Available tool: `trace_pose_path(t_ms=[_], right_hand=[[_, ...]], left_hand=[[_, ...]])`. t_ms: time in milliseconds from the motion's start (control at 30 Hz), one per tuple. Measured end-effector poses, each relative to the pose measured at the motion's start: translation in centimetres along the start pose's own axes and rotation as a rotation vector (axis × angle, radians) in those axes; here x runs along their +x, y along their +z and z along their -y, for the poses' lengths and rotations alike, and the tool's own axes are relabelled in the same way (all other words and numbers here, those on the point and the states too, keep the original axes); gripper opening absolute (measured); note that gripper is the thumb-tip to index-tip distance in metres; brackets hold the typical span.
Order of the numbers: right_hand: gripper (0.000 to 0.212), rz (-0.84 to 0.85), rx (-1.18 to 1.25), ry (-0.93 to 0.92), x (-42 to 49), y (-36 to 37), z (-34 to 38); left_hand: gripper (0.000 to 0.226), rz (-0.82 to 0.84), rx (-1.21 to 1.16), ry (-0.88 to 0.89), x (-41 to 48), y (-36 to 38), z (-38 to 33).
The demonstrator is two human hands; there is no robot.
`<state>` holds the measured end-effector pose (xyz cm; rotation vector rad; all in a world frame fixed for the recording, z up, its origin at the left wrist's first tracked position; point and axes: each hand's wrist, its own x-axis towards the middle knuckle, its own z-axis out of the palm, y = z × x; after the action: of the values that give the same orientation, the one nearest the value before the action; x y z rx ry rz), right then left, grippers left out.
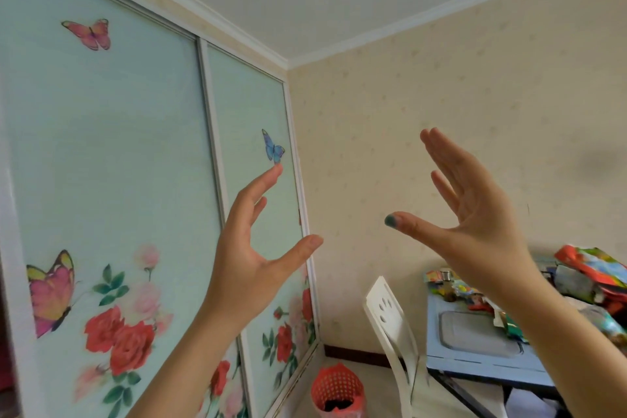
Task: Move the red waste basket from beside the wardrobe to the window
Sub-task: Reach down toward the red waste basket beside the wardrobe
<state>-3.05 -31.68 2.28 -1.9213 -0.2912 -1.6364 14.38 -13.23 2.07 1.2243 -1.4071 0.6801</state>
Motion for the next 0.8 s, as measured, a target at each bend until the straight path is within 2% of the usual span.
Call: trace_pose_path(t_ms=[367,667,800], right_hand=[[0.093,0.022,-0.042,0.017,2.3,5.7,-10.8],[0.091,0.01,-0.065,0.023,7.5,16.4,-23.7],[0.092,-0.015,-0.075,0.018,8.7,19.0,-26.9]], left_hand=[[0.078,-0.03,-0.042,0.007,2.6,2.2,13.2],[0.078,-0.036,-0.084,0.001,6.6,1.5,30.3],[0.078,-0.021,-0.081,0.023,7.9,1.1,34.6]])
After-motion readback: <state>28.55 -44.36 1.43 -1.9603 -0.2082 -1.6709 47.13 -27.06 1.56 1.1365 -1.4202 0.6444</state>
